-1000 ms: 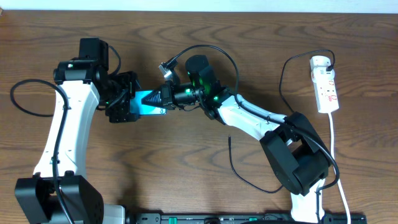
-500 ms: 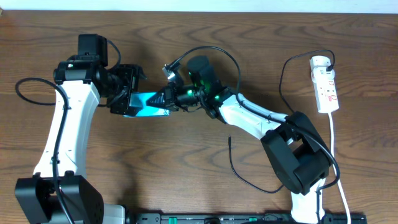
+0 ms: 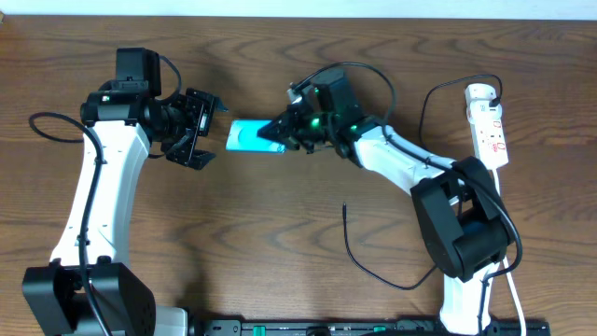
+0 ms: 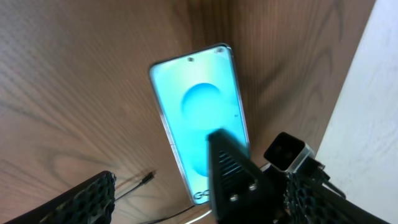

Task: Plug charger to phone and switch on socket

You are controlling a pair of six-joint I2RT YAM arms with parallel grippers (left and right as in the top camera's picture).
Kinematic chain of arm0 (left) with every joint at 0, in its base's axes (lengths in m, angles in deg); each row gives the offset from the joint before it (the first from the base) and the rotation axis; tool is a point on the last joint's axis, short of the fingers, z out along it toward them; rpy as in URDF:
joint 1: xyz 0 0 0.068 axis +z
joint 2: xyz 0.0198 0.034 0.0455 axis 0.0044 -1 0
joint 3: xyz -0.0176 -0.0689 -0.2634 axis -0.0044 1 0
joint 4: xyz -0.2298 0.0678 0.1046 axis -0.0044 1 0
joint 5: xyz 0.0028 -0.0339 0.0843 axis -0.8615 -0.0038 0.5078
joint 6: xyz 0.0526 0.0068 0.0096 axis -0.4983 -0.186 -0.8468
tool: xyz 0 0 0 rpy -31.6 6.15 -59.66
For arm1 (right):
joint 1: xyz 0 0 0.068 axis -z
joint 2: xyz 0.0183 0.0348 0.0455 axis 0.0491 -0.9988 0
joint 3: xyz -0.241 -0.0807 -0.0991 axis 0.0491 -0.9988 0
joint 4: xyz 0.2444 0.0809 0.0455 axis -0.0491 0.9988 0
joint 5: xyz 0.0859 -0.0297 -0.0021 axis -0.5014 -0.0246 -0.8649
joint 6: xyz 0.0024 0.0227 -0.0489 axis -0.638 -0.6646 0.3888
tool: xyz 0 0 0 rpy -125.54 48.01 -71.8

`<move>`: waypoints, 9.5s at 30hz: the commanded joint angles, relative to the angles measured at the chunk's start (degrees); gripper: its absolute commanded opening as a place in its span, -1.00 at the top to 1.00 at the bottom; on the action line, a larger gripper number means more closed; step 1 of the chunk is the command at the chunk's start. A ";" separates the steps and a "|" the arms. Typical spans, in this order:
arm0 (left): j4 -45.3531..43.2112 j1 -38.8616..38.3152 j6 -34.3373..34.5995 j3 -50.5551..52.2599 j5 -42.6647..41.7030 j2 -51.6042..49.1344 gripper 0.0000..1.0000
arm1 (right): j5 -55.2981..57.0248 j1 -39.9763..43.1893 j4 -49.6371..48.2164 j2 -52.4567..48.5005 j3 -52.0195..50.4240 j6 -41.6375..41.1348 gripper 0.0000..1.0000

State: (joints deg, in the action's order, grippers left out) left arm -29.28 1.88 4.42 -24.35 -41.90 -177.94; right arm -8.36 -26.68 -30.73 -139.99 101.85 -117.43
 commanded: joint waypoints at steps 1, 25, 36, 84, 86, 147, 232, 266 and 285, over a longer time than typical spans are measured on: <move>-1.16 -0.07 -2.75 -0.72 -1.31 0.33 -0.76 | -0.70 1.57 -1.51 0.61 0.68 -9.75 0.97; -15.50 -0.07 -2.67 -0.72 -1.25 0.33 -0.66 | 2.47 -4.48 -34.10 0.61 0.68 -50.47 0.97; -20.98 -0.07 -2.67 -0.72 -1.25 0.31 0.08 | 5.20 -4.79 -38.69 0.61 0.68 -56.48 0.97; -25.05 0.17 -2.93 -0.72 1.57 0.33 0.86 | 11.23 -6.12 -45.31 0.61 0.70 -56.35 -0.45; -25.05 0.44 -2.93 -0.72 1.99 0.31 0.86 | 11.21 -6.12 -45.31 0.61 0.70 -56.28 -0.69; -10.25 6.62 -27.78 -0.70 -11.85 -10.71 0.86 | 52.81 0.20 77.00 6.97 16.39 36.68 -0.98; -17.03 6.40 -29.92 -0.70 -10.43 -11.58 0.86 | 44.70 -11.26 53.88 6.95 -11.76 18.67 0.46; -17.09 6.58 -29.68 -0.70 -10.54 -11.58 0.85 | 14.91 -2.25 54.31 8.68 1.66 41.97 0.98; -36.20 6.58 -29.77 -0.70 -49.88 -11.58 0.85 | -32.96 1.36 60.96 8.68 6.93 84.04 0.98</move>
State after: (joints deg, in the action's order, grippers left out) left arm -65.00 8.50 -24.98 -24.55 -84.61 -189.93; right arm -35.77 -25.68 30.58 -131.90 107.86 -36.36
